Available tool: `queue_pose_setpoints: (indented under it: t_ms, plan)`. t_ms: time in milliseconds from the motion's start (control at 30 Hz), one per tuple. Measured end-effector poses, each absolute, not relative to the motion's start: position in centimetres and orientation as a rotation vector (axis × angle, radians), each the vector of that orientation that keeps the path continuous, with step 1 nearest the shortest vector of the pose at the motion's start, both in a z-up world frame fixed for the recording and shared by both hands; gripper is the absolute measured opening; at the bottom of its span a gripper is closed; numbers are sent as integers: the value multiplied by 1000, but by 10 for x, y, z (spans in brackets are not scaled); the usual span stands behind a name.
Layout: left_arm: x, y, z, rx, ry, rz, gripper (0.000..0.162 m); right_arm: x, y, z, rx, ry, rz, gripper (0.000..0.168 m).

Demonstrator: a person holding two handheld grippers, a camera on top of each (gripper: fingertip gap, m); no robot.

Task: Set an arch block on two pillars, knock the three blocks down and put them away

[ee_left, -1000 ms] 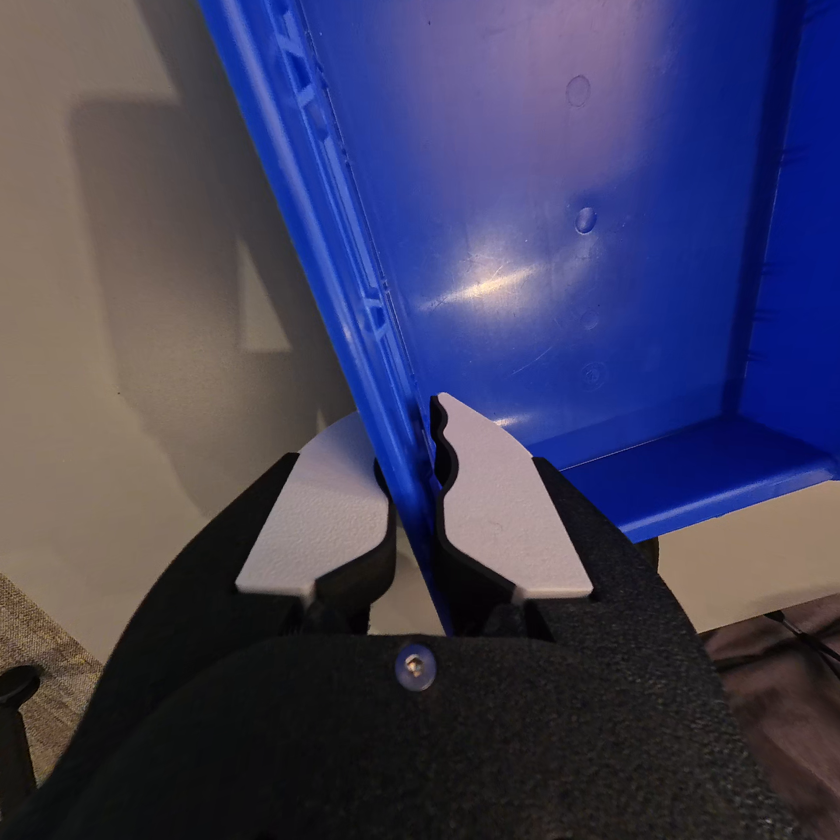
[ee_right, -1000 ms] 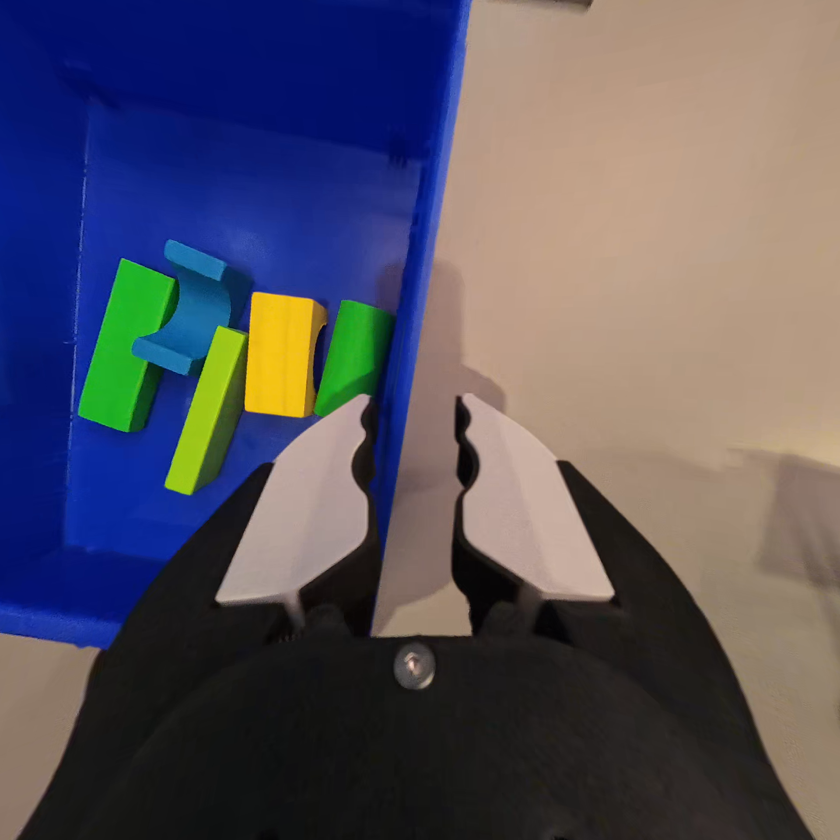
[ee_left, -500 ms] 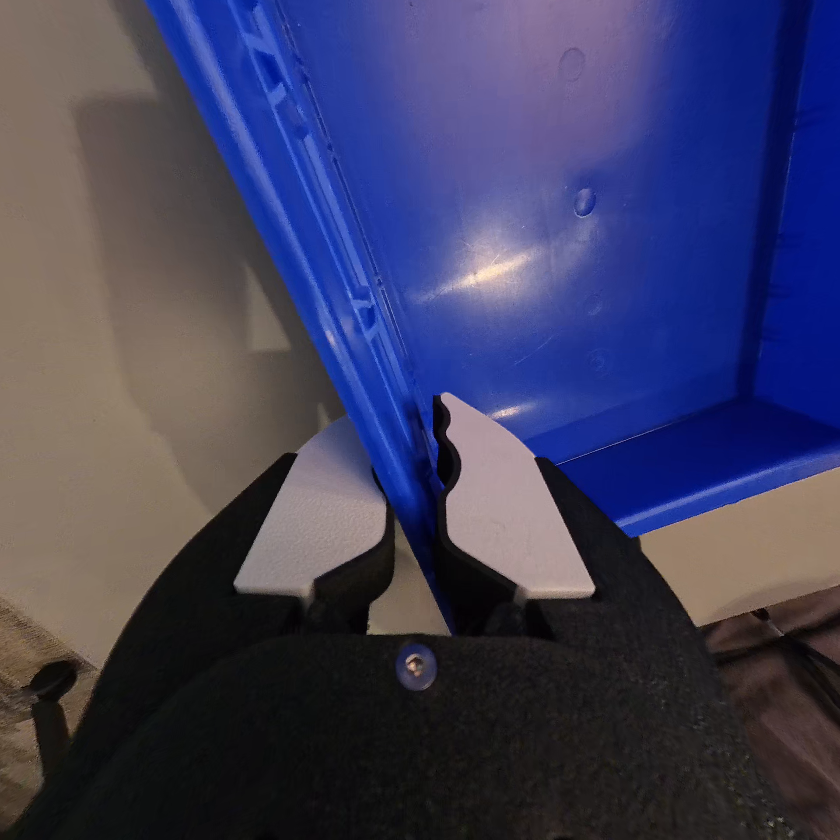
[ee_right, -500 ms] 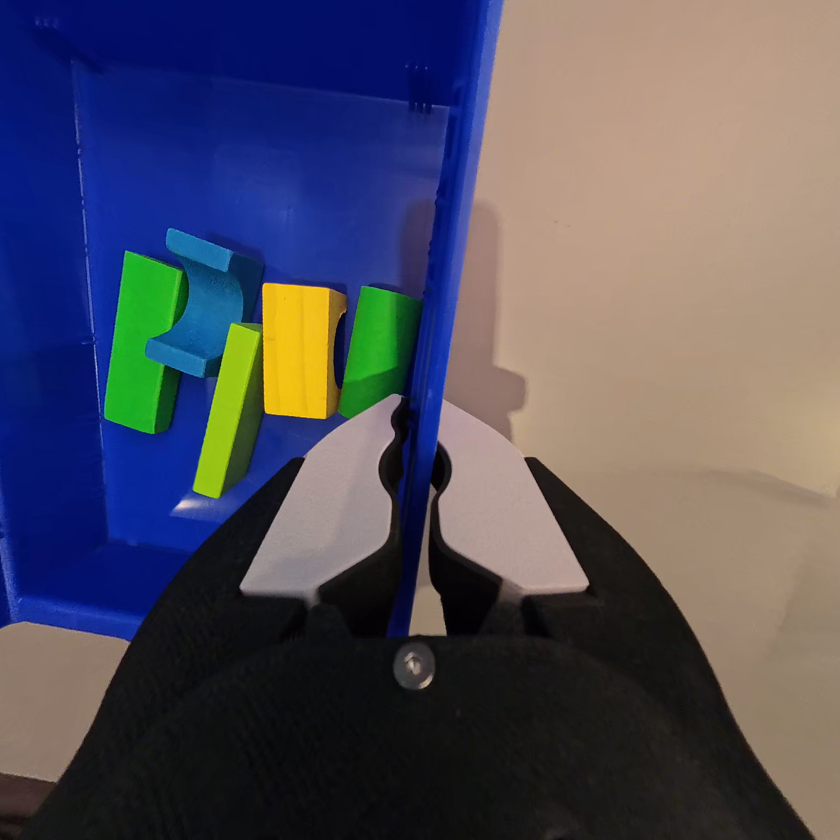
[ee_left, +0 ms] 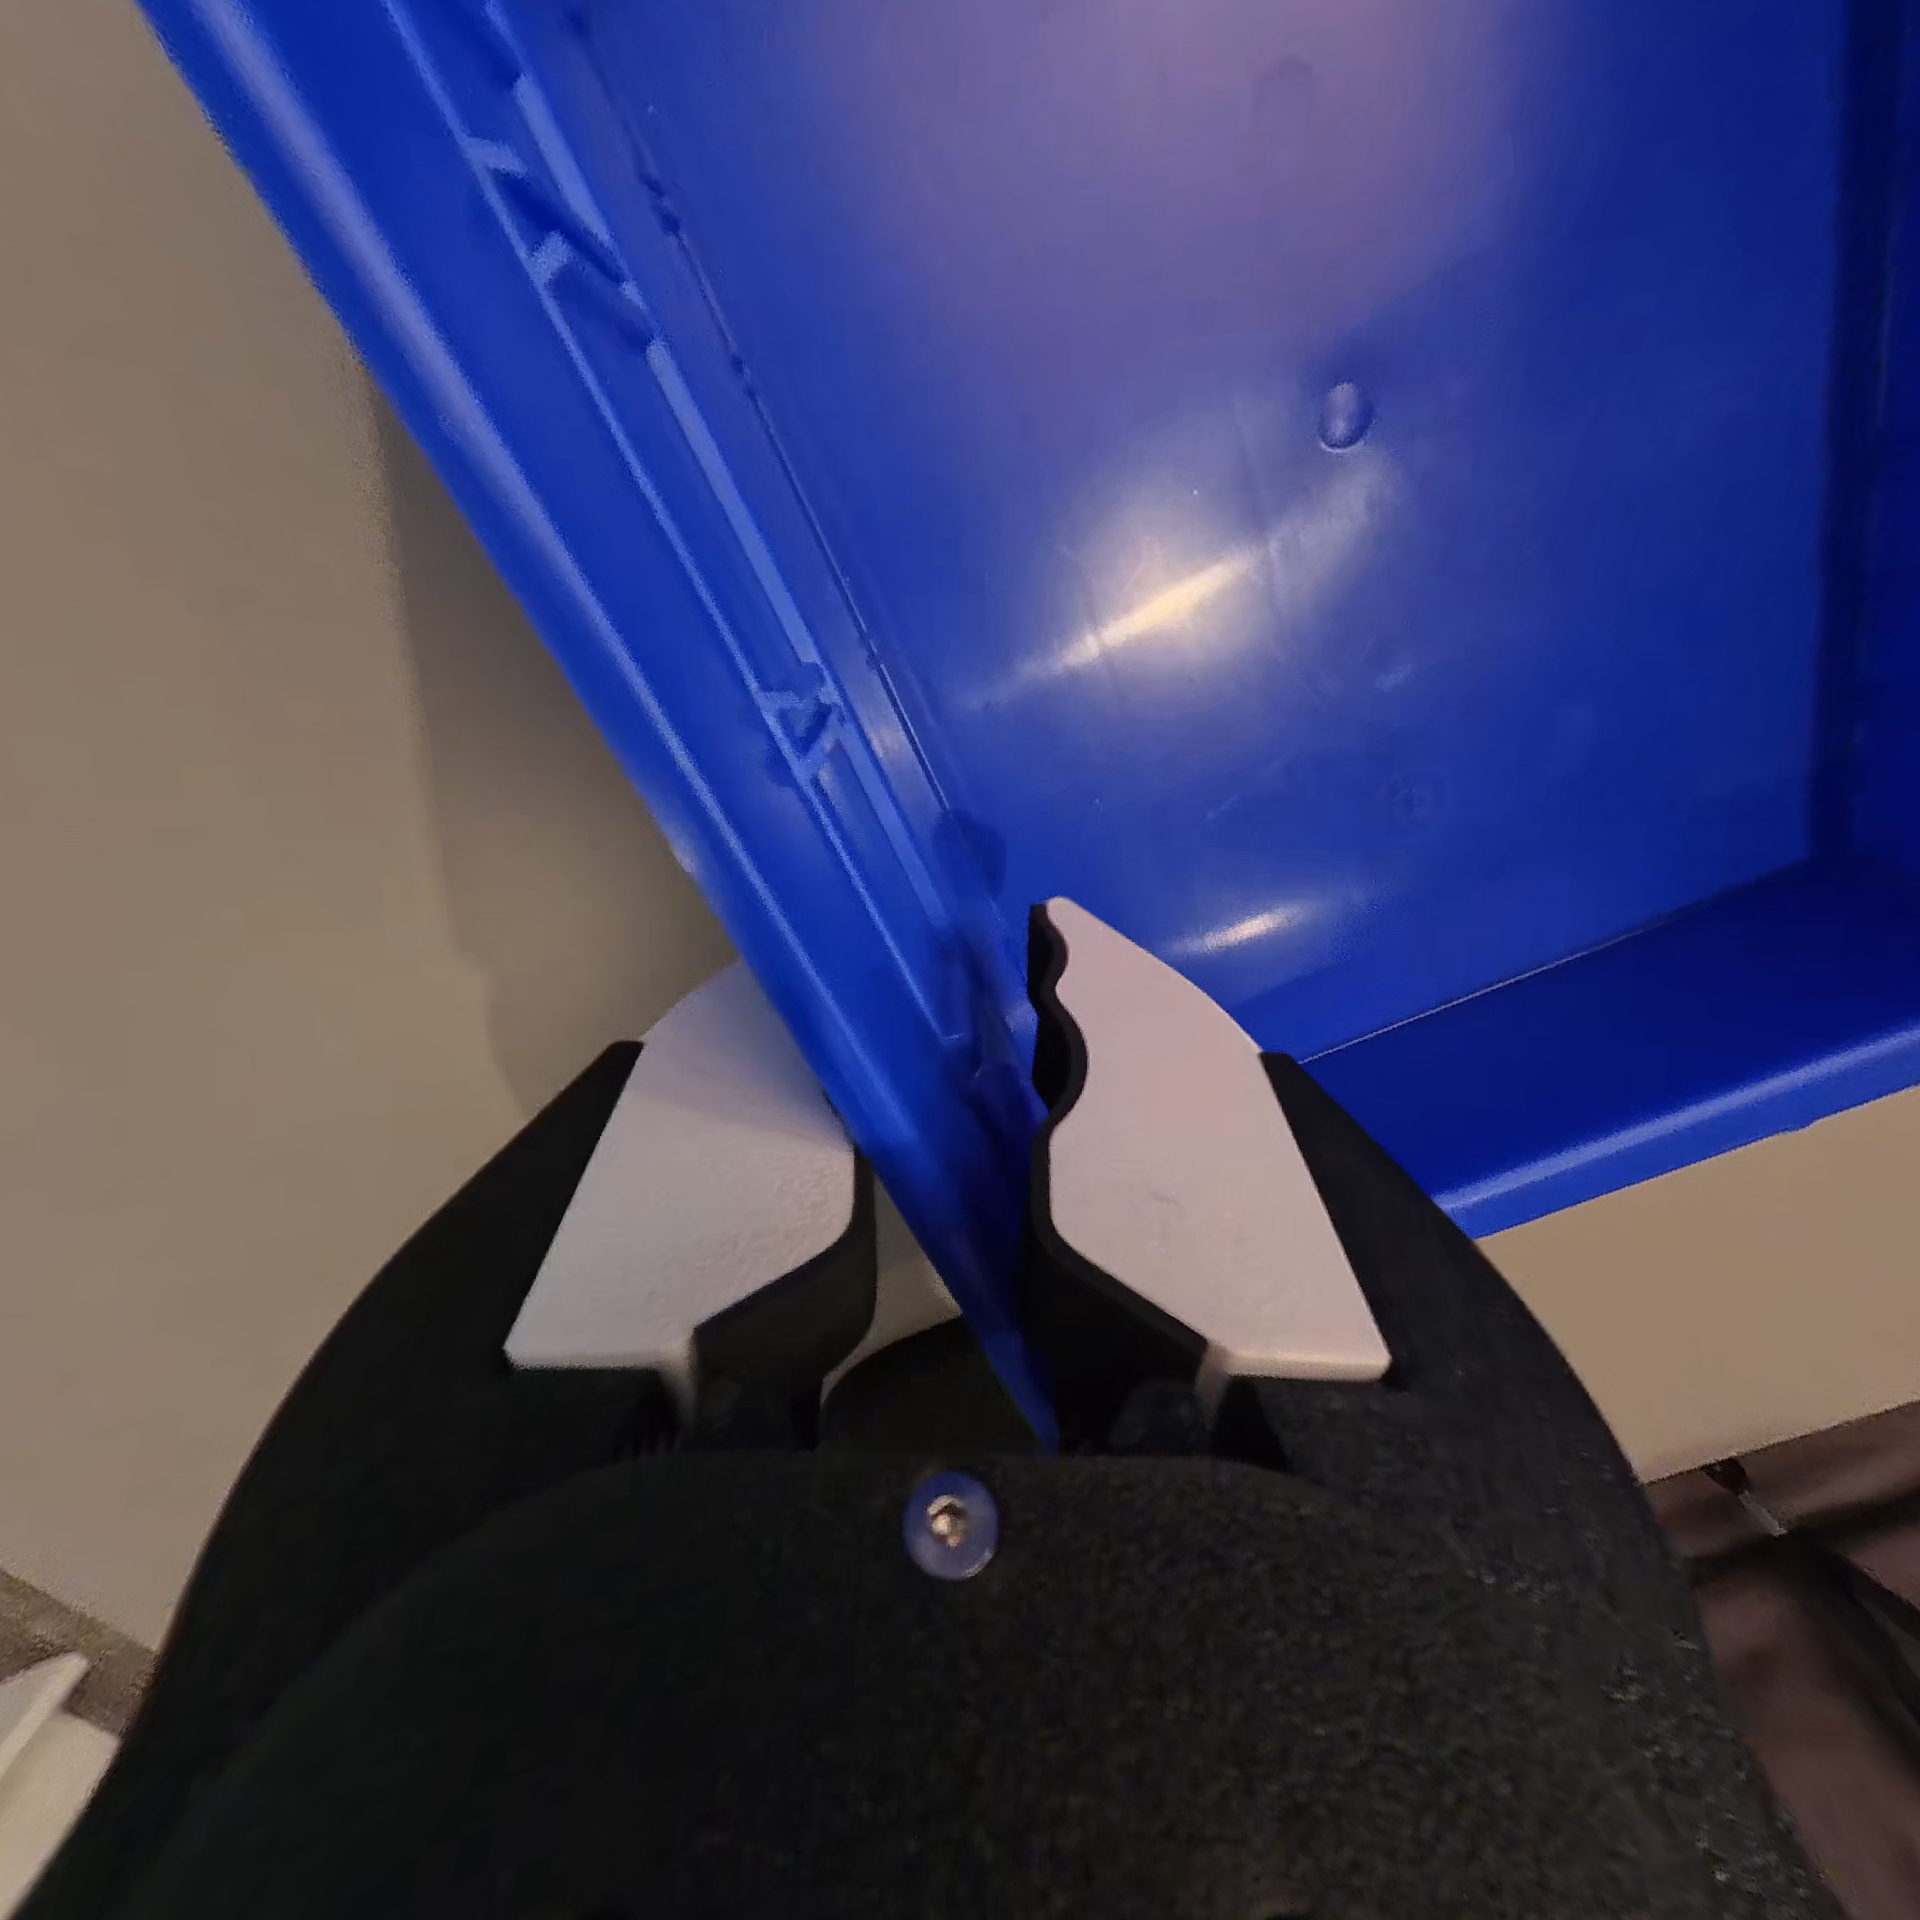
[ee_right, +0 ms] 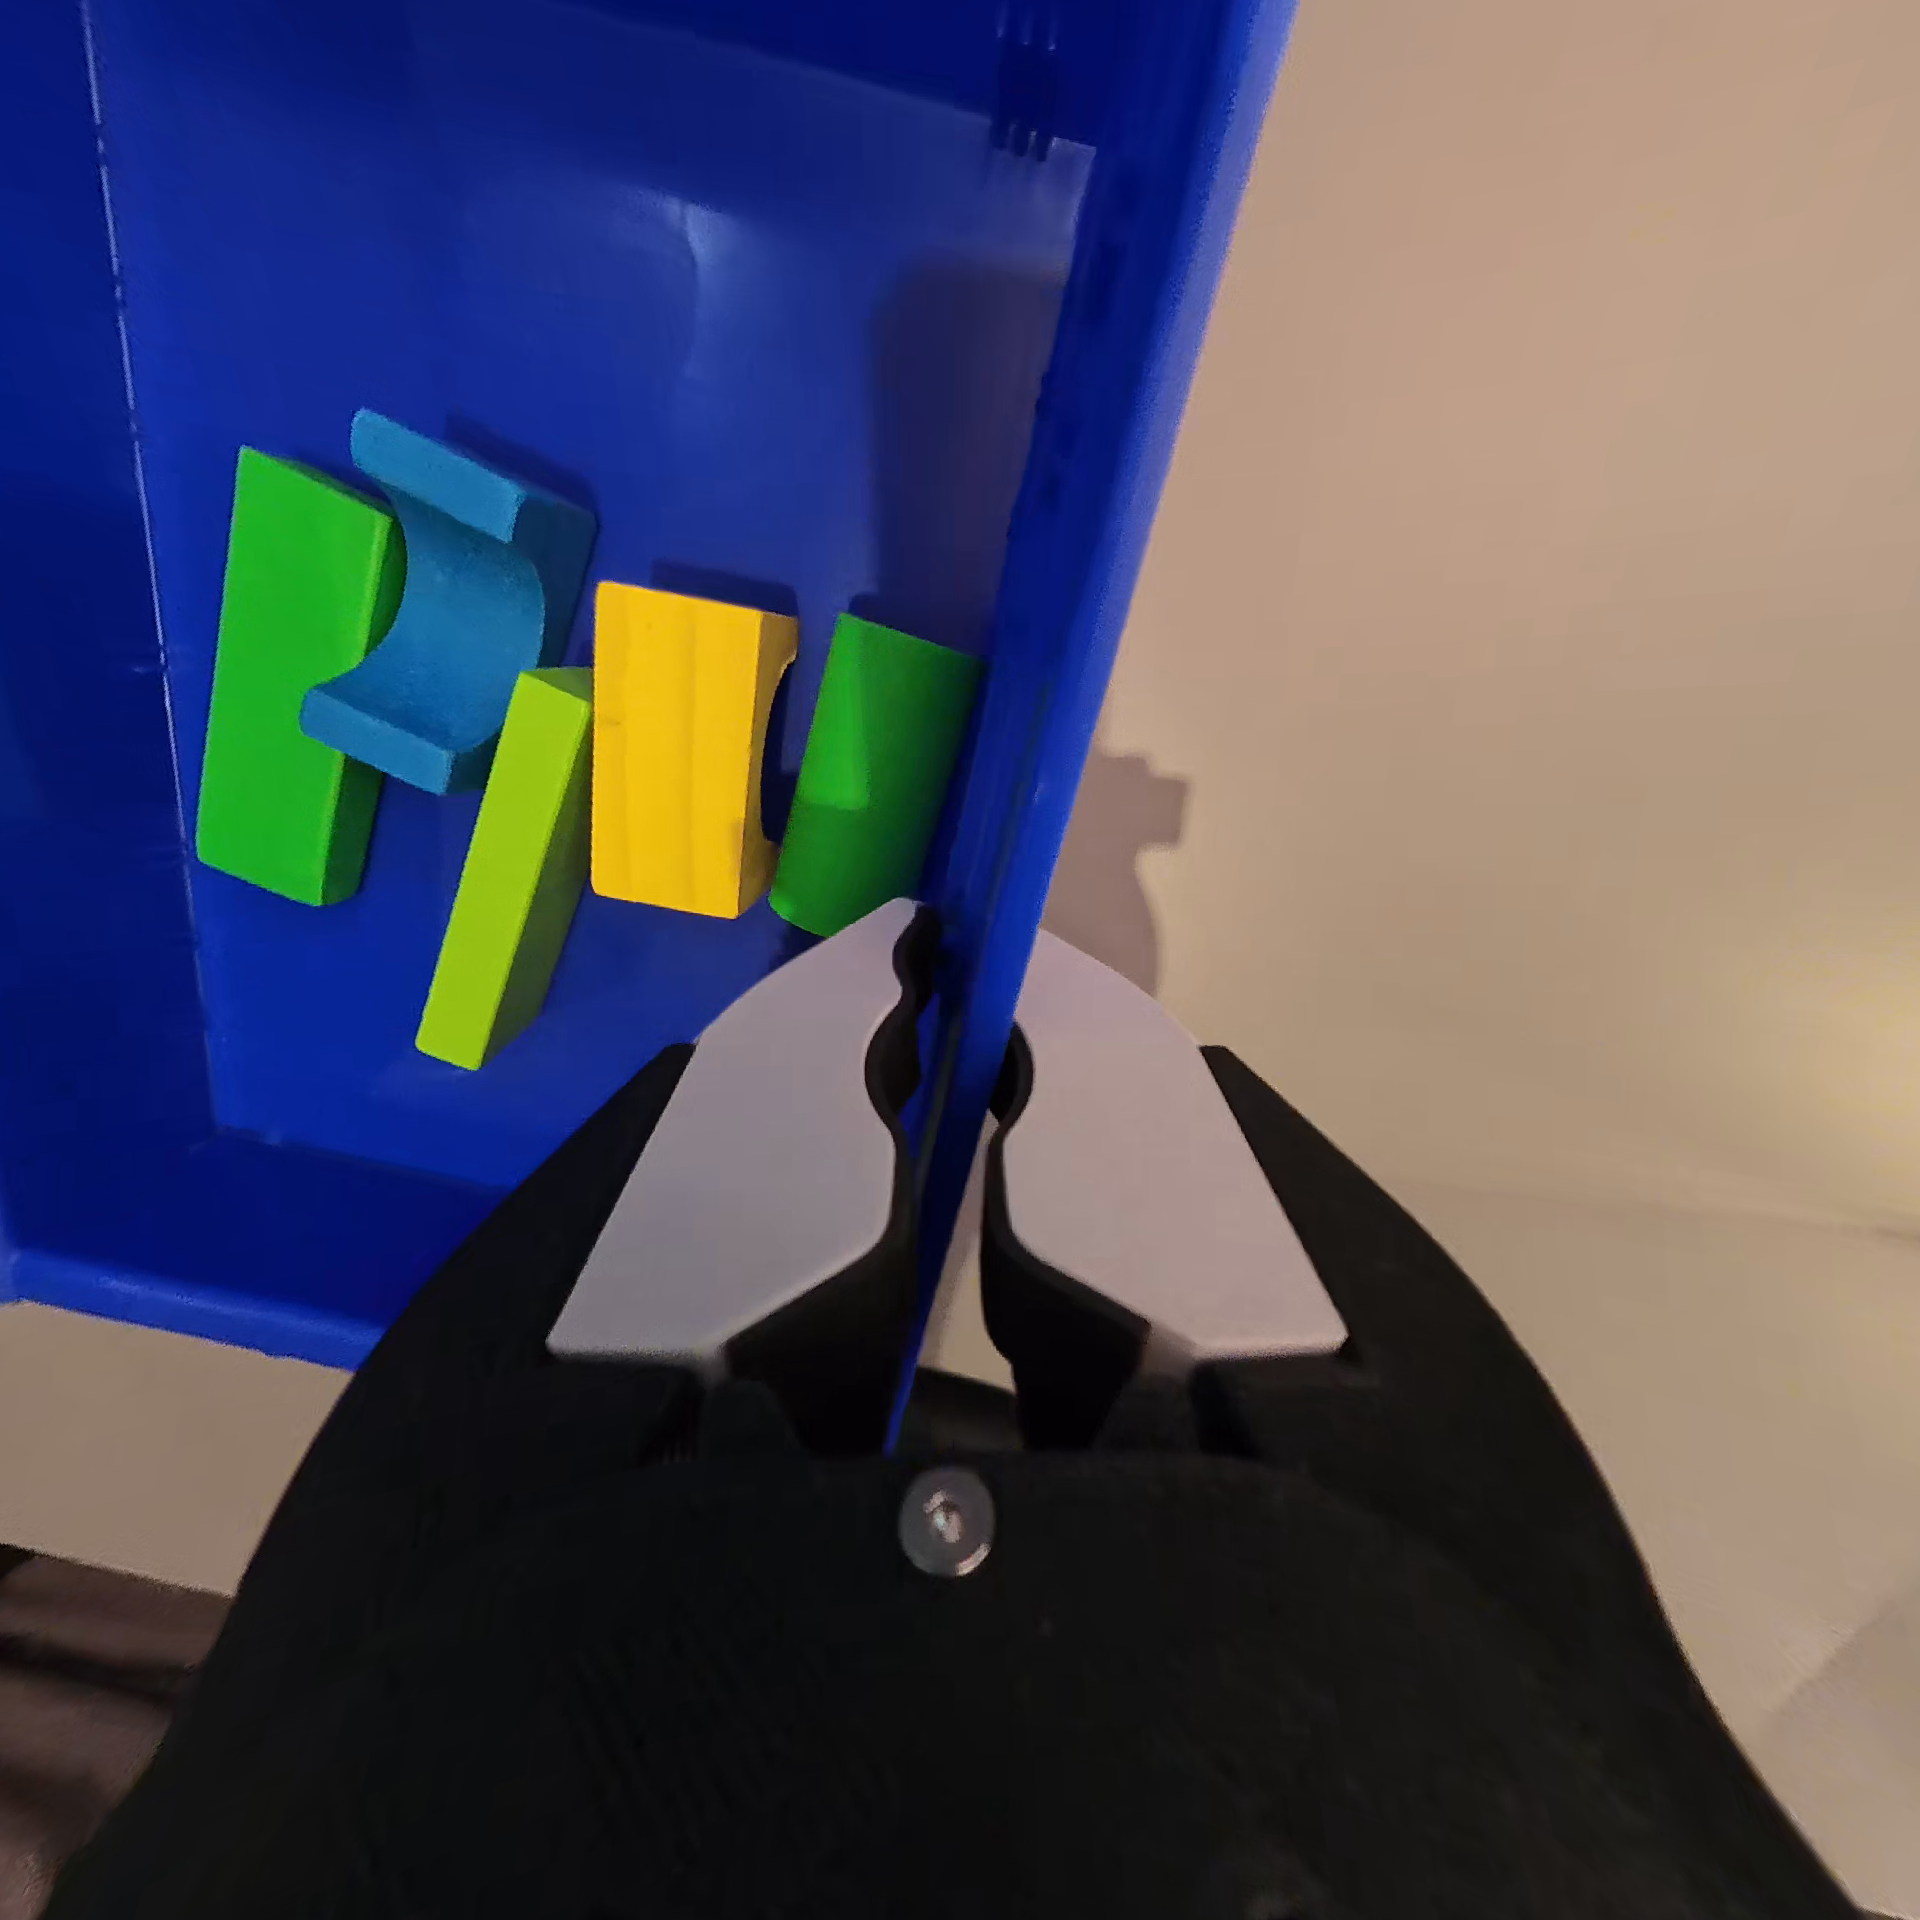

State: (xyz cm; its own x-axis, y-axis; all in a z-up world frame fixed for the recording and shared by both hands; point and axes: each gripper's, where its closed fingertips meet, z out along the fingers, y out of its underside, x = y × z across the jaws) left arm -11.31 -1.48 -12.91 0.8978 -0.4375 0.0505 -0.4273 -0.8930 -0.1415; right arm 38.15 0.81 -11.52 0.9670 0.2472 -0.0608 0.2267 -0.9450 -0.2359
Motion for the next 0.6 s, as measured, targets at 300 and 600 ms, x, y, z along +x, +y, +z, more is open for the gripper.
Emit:
queue_pose_setpoints:
  t_ms: [300, 600]
  plan:
    - [-77, -24, -132, -2895, 852, 10, 45, 336, 13, -125, -2850, -574, 185, 16]
    - [-62, -22, -114, -2806, 894, -287, 56, 336, 20, -130, -2844, -464, 235, 12]
